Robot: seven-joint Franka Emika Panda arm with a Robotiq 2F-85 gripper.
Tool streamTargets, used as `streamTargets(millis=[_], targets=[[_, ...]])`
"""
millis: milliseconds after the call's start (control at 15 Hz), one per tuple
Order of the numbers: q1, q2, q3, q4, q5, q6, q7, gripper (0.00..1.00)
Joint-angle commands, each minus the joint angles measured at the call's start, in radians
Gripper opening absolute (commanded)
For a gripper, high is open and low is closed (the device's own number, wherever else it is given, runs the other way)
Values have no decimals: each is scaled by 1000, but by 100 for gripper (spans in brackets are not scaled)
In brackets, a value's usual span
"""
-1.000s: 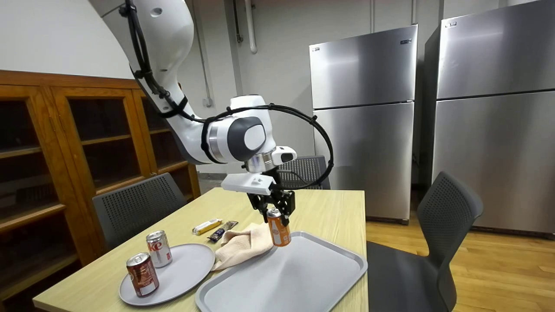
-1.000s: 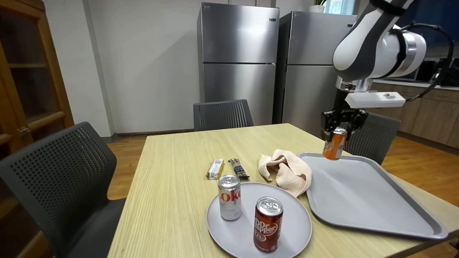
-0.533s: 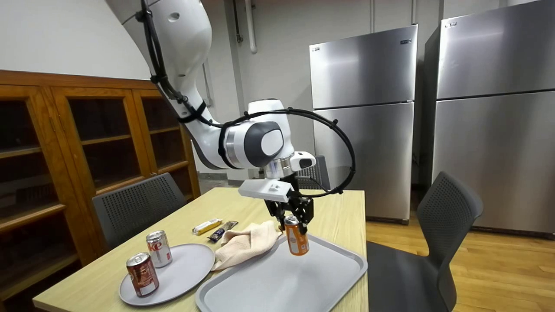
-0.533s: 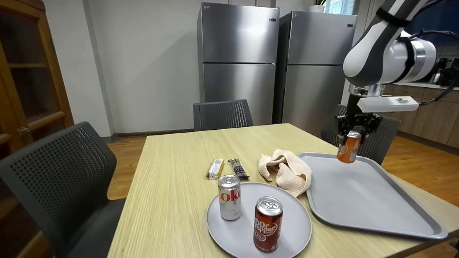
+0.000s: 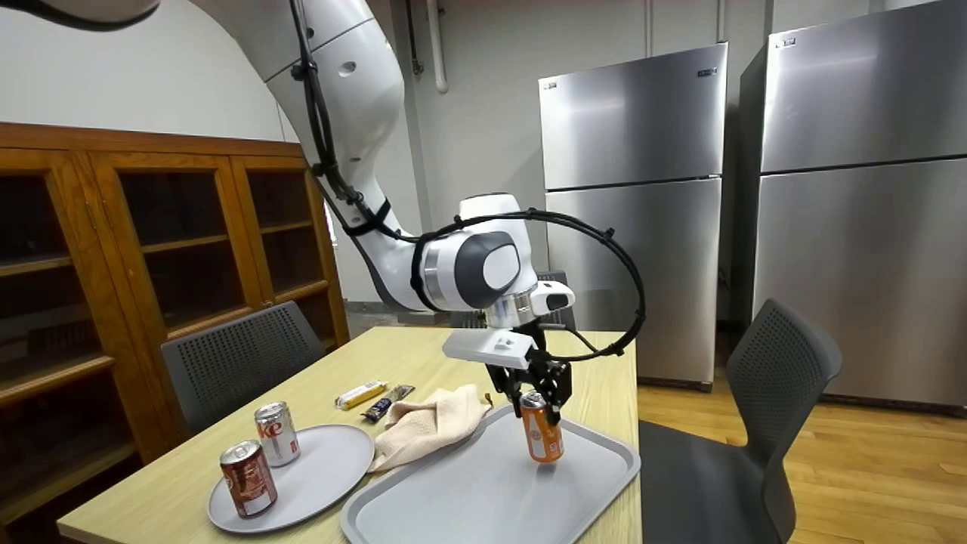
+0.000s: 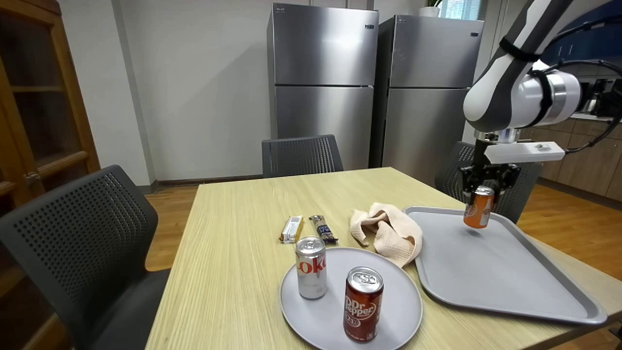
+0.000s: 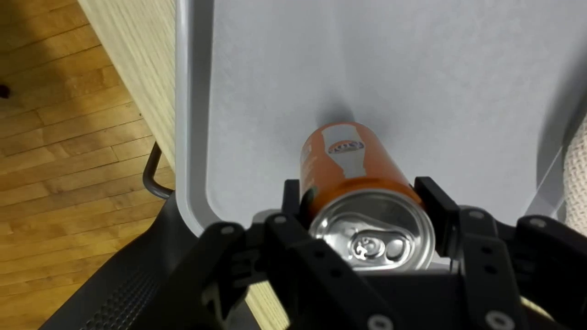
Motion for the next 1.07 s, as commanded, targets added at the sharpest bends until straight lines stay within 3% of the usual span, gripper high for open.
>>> streamTargets(millis=[0,267,333,533,1000], targets=[[-13,51,5,67,4,-23,19,38],[-18,87,7,97,9,-29,17,38],[-22,85,10,98,11,-30,11,86],[-25,55,11,87,12,-8,5,100],[-4,-38,7,55,-9,56,6,100]])
